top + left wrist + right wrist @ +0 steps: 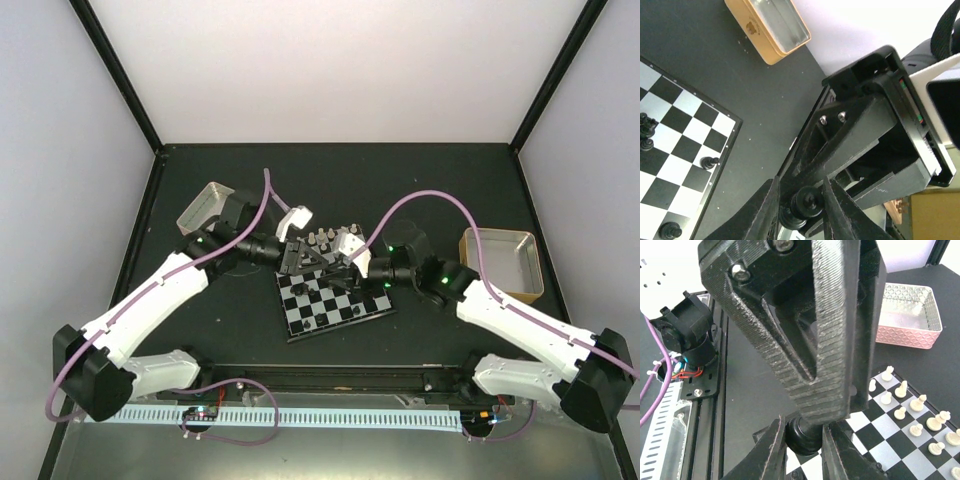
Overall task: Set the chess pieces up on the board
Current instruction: Place the chess piece on the chessboard.
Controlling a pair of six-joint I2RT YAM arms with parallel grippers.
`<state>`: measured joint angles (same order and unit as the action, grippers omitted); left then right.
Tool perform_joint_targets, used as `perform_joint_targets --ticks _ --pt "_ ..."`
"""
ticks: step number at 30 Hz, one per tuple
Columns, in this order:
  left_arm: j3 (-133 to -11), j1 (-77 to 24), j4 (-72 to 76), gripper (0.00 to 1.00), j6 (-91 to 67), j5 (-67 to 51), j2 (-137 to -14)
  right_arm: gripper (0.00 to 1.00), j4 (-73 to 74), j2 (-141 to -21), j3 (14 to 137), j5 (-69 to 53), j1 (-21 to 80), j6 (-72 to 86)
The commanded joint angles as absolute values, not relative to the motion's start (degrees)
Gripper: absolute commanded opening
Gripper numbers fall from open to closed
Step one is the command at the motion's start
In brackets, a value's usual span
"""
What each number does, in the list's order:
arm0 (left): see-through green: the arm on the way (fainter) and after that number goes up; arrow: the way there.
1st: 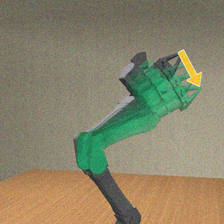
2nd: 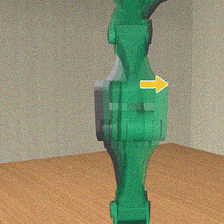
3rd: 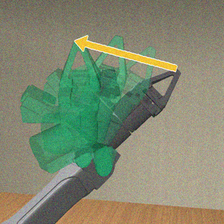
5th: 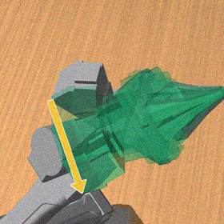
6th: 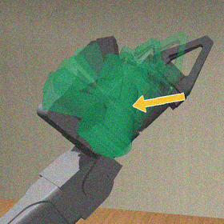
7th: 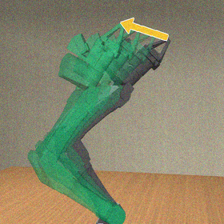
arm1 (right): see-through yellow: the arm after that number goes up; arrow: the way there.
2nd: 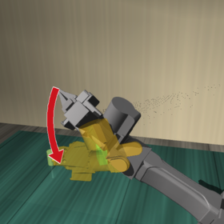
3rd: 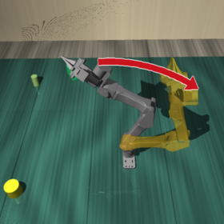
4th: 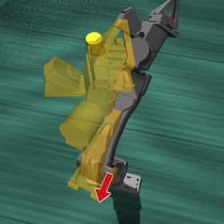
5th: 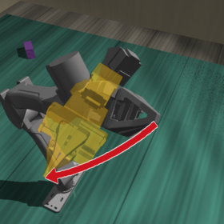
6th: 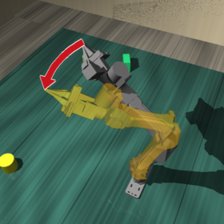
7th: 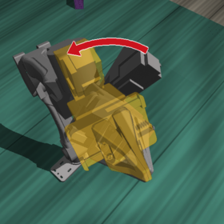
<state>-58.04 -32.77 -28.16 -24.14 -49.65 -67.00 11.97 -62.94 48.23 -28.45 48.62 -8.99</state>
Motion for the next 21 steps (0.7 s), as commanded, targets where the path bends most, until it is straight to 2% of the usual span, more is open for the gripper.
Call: perform_joint_targets --ticks 1,8,11,13,17,21 --pt "-61.4 -33.2 -34.0 0.24 -19.1 -51.7 -67.9 0.16 13.0 -63.4 50.8 -27.7 48.7 -10.2" --pt "-61.7 -33.3 -34.6 0.02 -17.8 -51.9 -68.2 0.18 13.6 -63.9 51.2 -26.5 48.6 -9.1" --pt "-61.5 -33.4 -34.3 0.02 -18.0 -51.4 -68.0 0.34 13.2 -63.5 51.1 -25.4 48.6 -6.9" --pt "-60.9 -33.4 -33.3 0.01 -18.6 -50.4 -67.5 0.52 13.8 -62.9 51.1 -23.9 48.7 -4.7" --pt "-58.8 -33.6 -31.6 0.02 -19.9 -44.0 -66.0 0.75 14.1 -59.1 49.0 -22.0 48.7 0.2" --pt "-55.4 -35.1 -29.5 0.01 -21.8 -32.8 -64.3 0.8 14.7 -53.1 45.8 -16.8 48.6 7.4"
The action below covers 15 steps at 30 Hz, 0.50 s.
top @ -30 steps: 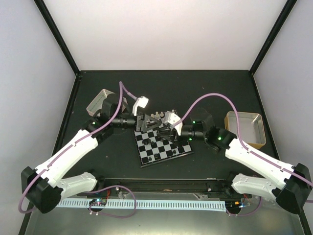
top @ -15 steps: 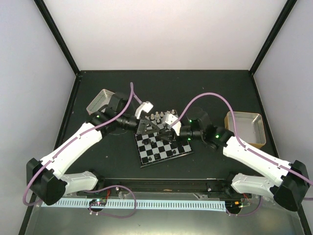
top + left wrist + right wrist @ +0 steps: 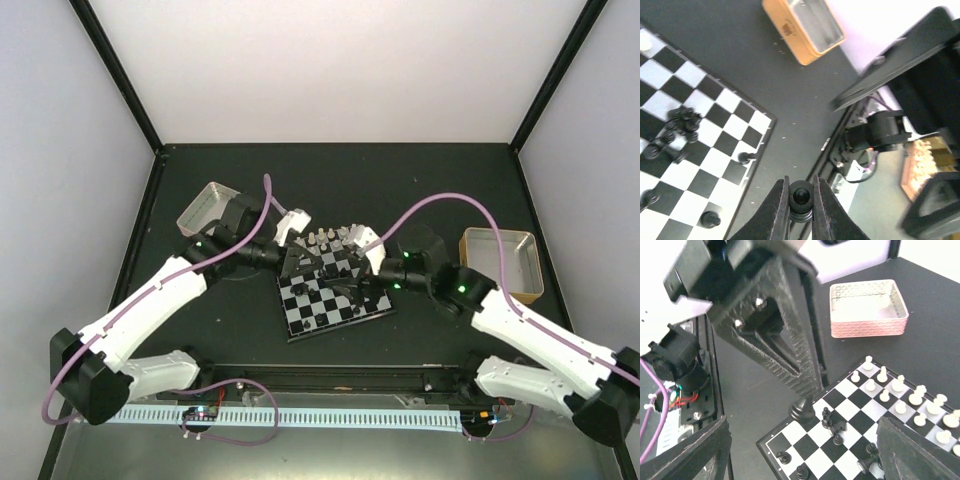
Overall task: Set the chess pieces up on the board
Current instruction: Place the chess piece on the chessboard.
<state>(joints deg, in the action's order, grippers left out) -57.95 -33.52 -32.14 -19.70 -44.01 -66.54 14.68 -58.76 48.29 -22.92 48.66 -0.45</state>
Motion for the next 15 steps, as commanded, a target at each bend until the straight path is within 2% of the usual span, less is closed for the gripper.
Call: perform_joint_targets --ticks 1,6,9,15 --pt "-54.5 -35.7 -28.9 0.01 -22.7 -29.6 -64.1 0.8 15.6 -51.7 45.3 -14.4 48.7 10.4" --pt "-50.8 -42.8 -26.1 0.02 -23.7 -12.7 -64.5 0.81 23.5 -45.3 43.4 6.6 48.6 25.7" --pt "-49.3 -48.2 -21.8 0.02 -24.5 -6.7 -66.5 0.81 29.5 -44.9 42.2 18.2 48.5 35.5" --pt "-51.2 -54.7 -19.9 0.01 -26.6 1.5 -76.0 0.81 35.0 -47.9 42.7 24.1 48.4 44.2"
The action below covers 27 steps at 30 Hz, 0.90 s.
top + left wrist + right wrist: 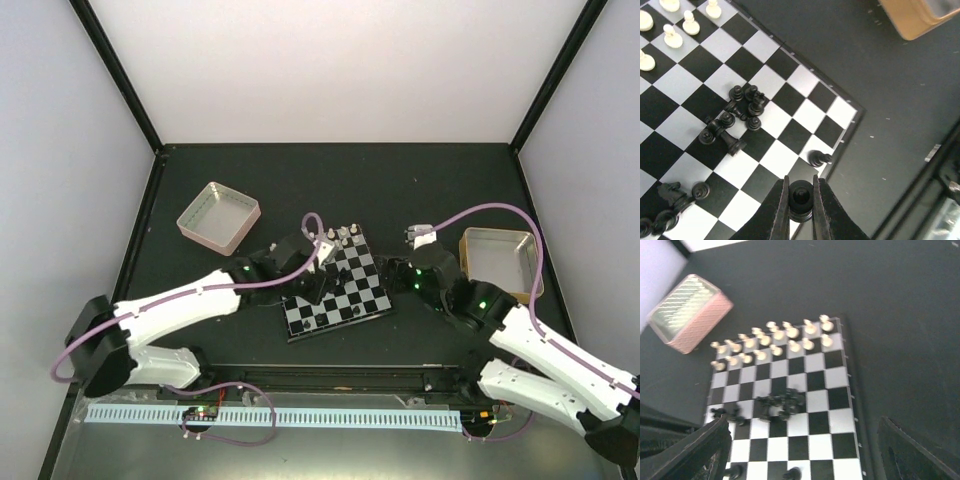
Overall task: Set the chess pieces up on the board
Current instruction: Place the chess piece on the chessboard.
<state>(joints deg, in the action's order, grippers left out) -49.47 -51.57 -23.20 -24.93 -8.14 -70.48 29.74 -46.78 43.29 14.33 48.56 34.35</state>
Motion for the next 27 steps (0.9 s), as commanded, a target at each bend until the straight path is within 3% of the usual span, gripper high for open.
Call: perform_joint_targets --ticks 1,12,27 --pt "-51.6 -55.3 -19.7 0.01 -26.9 2.6 -77.4 0.81 35.0 -48.2 42.4 24.1 48.1 44.8" --pt "-48.6 -59.2 -8.7 0.01 -28.2 2.4 -86.4 0.81 30.5 -51.1 38.1 17.4 40.2 44.9" --pt "-45.4 -61.9 -5.2 0.02 -28.7 0.5 -90.5 0.81 30.7 -52.9 37.9 17.8 38.5 43.8"
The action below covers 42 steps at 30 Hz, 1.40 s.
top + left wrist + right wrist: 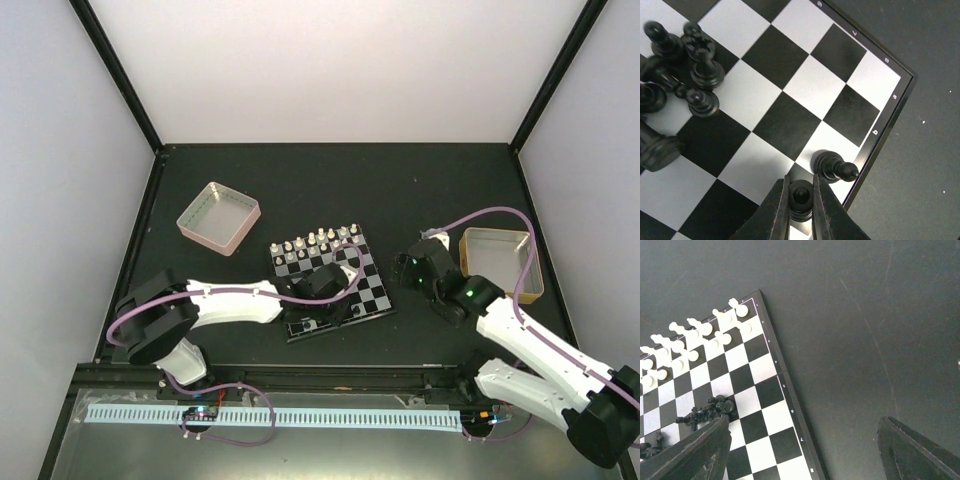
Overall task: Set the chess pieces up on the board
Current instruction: Place the chess piece on the chessboard.
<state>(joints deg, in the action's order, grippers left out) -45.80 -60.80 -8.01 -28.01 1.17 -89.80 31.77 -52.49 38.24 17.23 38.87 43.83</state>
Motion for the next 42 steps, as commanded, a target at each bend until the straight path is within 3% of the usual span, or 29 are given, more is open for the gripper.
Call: perform_joint_targets --ticks 1,8,14,23,26,32,42 --pt "-45.3 -62.1 -5.3 0.02 -28.7 0.5 -90.6 0.81 30.8 -52.9 37.9 17.7 38.5 43.8" --pt "-45.3 -64.0 -7.1 0.03 -28.7 3.3 -90.0 0.81 31.8 -52.4 37.9 18.1 38.5 43.6" --pt "-45.1 -64.5 -7.0 0.09 -29.2 6.2 -90.7 0.81 32.4 -50.9 38.0 18.7 38.5 42.6" --pt "-43.7 -64.7 -4.4 0.08 -28.5 8.6 -90.1 0.81 32.2 -51.2 37.4 17.9 38.5 43.1" --pt "-43.4 -64.7 -4.4 0.12 -28.5 8.1 -90.2 0.81 32.3 -51.1 37.4 18.0 38.4 43.1" --pt "-40.8 -65.0 -3.6 0.31 -28.7 6.6 -87.8 0.81 32.9 -51.0 37.6 18.1 38.5 43.2" --pt "-43.1 -64.9 -4.7 0.31 -27.5 5.5 -86.8 0.81 33.3 -50.9 38.0 17.3 38.4 43.0"
